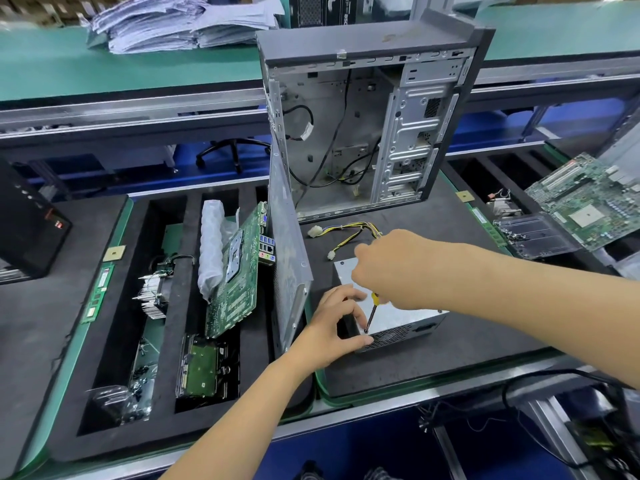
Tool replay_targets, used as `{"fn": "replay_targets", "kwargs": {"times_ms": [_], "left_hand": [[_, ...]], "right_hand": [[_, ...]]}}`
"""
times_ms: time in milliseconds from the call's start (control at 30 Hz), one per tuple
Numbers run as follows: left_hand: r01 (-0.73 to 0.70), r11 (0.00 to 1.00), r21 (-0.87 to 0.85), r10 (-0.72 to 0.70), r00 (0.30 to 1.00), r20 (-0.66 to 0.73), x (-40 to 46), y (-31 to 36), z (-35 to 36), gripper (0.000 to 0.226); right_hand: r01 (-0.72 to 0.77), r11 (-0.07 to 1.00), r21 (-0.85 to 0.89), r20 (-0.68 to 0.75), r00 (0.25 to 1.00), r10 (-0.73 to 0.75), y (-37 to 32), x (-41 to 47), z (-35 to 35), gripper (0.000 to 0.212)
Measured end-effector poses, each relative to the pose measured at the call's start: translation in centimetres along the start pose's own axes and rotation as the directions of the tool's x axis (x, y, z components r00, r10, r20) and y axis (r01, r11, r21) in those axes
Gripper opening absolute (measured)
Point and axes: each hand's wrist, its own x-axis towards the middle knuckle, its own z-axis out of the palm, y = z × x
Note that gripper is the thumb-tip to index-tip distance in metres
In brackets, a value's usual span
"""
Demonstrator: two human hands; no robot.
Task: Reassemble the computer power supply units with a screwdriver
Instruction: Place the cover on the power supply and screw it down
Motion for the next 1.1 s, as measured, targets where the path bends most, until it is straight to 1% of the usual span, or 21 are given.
{"fn": "replay_targets", "kwargs": {"times_ms": [33,67,167,200,267,333,400,467,533,567,633,667,733,767,800,867,933,1000,1033,1067,1100], "left_hand": [[0.000,1.000,0.010,0.000,1.000,-0.014,0.1,0.2,0.0,0.020],[0.003,1.000,0.015,-0.003,0.999,-0.043,0.1,0.5,-0.1,0.020],[-0.011,0.997,-0.080,-0.002,0.986,-0.164,0.5,1.3,-0.3,0.013],[-0.030,0.993,-0.113,0.009,0.982,-0.187,0.6,1.5,-0.3,0.012],[-0.076,0.990,-0.116,0.052,0.978,-0.201,0.6,1.8,-0.3,0.010],[-0.109,0.992,-0.069,0.094,0.977,-0.192,0.5,1.8,-0.3,0.010],[-0.118,0.993,-0.012,0.114,0.978,-0.172,0.3,1.6,-0.3,0.009],[-0.101,0.994,-0.028,0.096,0.984,-0.148,0.3,1.6,-0.2,0.008],[-0.050,0.988,-0.146,0.030,0.990,-0.141,0.2,2.3,-0.2,0.014],[-0.038,0.982,-0.183,0.010,0.988,-0.152,0.3,2.7,-0.2,0.025],[-0.022,0.985,-0.171,-0.008,0.985,-0.171,0.5,3.0,-0.3,0.039],[-0.011,0.989,-0.144,-0.015,0.985,-0.172,0.7,3.0,-0.4,0.036],[0.004,0.995,-0.104,-0.021,0.987,-0.160,0.5,2.8,-0.6,0.011],[0.014,0.994,-0.111,-0.030,0.990,-0.139,0.4,2.5,-0.8,0.004],[0.022,0.991,-0.132,-0.037,0.993,-0.115,0.1,2.4,-0.8,0.008],[0.030,0.984,-0.178,-0.045,0.996,-0.080,-0.3,2.7,-0.7,0.015],[0.027,0.978,-0.208,-0.052,0.992,-0.118,-0.4,3.2,-0.5,0.028],[0.023,0.974,-0.226,-0.061,0.985,-0.159,-0.1,3.4,-0.4,0.037],[0.006,0.976,-0.218,-0.043,0.986,-0.162,0.1,3.3,-0.3,0.039],[-0.010,0.980,-0.198,-0.022,0.987,-0.158,0.2,3.4,-0.3,0.038],[-0.019,0.982,-0.185,-0.009,0.989,-0.150,0.2,3.5,-0.2,0.032]], "right_hand": [[-0.023,0.999,-0.029,-0.013,1.000,0.022,0.0,0.3,0.0,0.019],[-0.020,0.999,-0.049,-0.022,1.000,0.019,-0.2,0.3,-0.1,0.026],[-0.026,0.999,-0.020,-0.018,1.000,0.026,-0.2,0.5,0.4,0.022],[-0.029,0.999,0.022,-0.016,0.999,0.029,-0.2,0.3,0.4,0.021],[-0.007,0.990,0.141,0.017,1.000,0.005,0.2,0.0,0.5,0.023],[0.033,0.977,0.213,0.013,0.999,-0.036,0.8,-0.3,0.4,0.023],[0.031,0.980,0.195,-0.042,0.999,-0.024,1.1,-0.4,0.4,0.027],[0.003,0.994,0.107,-0.107,0.994,0.009,0.7,-0.1,0.6,0.035],[-0.030,0.999,0.021,-0.128,0.991,0.032,0.0,0.3,0.9,0.030],[-0.048,0.999,0.018,-0.127,0.991,0.050,-0.2,0.5,1.0,0.025],[-0.053,0.993,0.107,-0.105,0.992,0.064,0.1,0.3,1.0,0.017],[-0.025,0.982,0.187,-0.085,0.995,0.042,0.4,0.0,0.9,0.019],[0.084,0.956,0.282,-0.090,0.994,-0.060,1.2,-0.4,0.7,0.026],[0.118,0.952,0.281,-0.106,0.990,-0.092,1.4,-0.4,0.6,0.028],[0.132,0.956,0.261,-0.134,0.986,-0.100,1.4,-0.5,0.4,0.024],[0.082,0.984,0.160,-0.190,0.980,-0.051,1.1,-0.5,0.4,0.005],[-0.018,0.998,0.054,-0.260,0.965,0.031,0.4,-0.2,0.6,0.027],[-0.069,0.998,0.009,-0.281,0.957,0.069,0.0,-0.2,0.6,0.042],[-0.099,0.995,-0.011,-0.267,0.959,0.092,0.0,0.0,0.7,0.043],[-0.084,0.996,0.003,-0.266,0.960,0.082,0.0,-0.2,0.6,0.040],[-0.052,0.997,0.048,-0.214,0.975,0.061,0.2,-0.3,0.7,0.029]]}}
